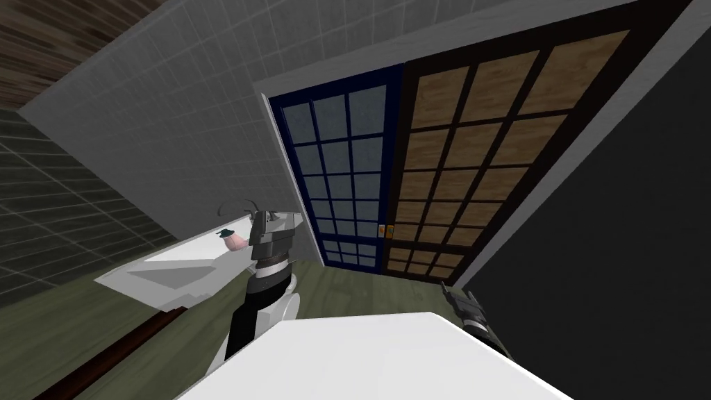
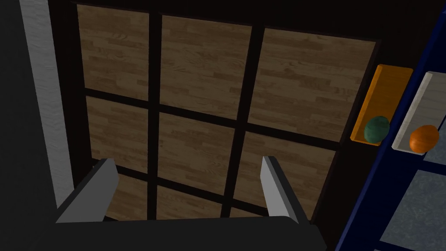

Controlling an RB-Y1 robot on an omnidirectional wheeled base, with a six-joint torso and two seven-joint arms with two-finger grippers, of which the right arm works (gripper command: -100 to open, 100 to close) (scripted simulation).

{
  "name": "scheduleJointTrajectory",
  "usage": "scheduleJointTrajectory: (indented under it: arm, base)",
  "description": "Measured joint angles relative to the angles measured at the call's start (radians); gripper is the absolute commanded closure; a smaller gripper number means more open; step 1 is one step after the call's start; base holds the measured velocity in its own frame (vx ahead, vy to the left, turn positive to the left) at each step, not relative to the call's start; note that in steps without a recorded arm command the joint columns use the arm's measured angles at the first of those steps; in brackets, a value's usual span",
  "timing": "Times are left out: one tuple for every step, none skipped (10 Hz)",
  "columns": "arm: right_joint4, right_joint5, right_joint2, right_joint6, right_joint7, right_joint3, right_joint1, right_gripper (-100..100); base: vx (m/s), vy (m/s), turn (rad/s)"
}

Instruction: Pull the door open

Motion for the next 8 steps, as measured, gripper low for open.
scheduleJointTrajectory:
  arm:
    - [0.032, -0.007, -0.005, -0.013, 0.013, -0.005, -0.024, -100]
    - [0.036, -0.01, 0.004, -0.019, 0.021, -0.004, -0.037, -100]
    - [0.037, -0.011, 0.01, -0.02, 0.025, -0.002, -0.052, -100]
    - [0.012, -0.009, 0.025, -0.01, 0.02, 0.007, -0.06, -100]
    - [0.025, -0.011, 0.025, -0.013, 0.023, 0.01, -0.08, -100]
    - [0.002, -0.008, 0.04, -0.009, 0.018, 0.019, -0.082, -100]
    - [-0.006, -0.006, 0.049, -0.004, 0.018, 0.025, -0.097, -100]
    - [0.036, -0.011, 0.043, -0.021, 0.033, 0.024, -0.129, -100]
  base:
    - [0.186, 0.001, 0.245]
    - [0.193, -0.022, 0.165]
    - [0.199, -0.019, 0.195]
    - [0.218, -0.032, 0.156]
    - [0.206, -0.013, 0.153]
    - [0.184, -0.004, 0.11]
    - [0.207, 0.02, 0.209]
    - [0.23, 0.029, 0.17]
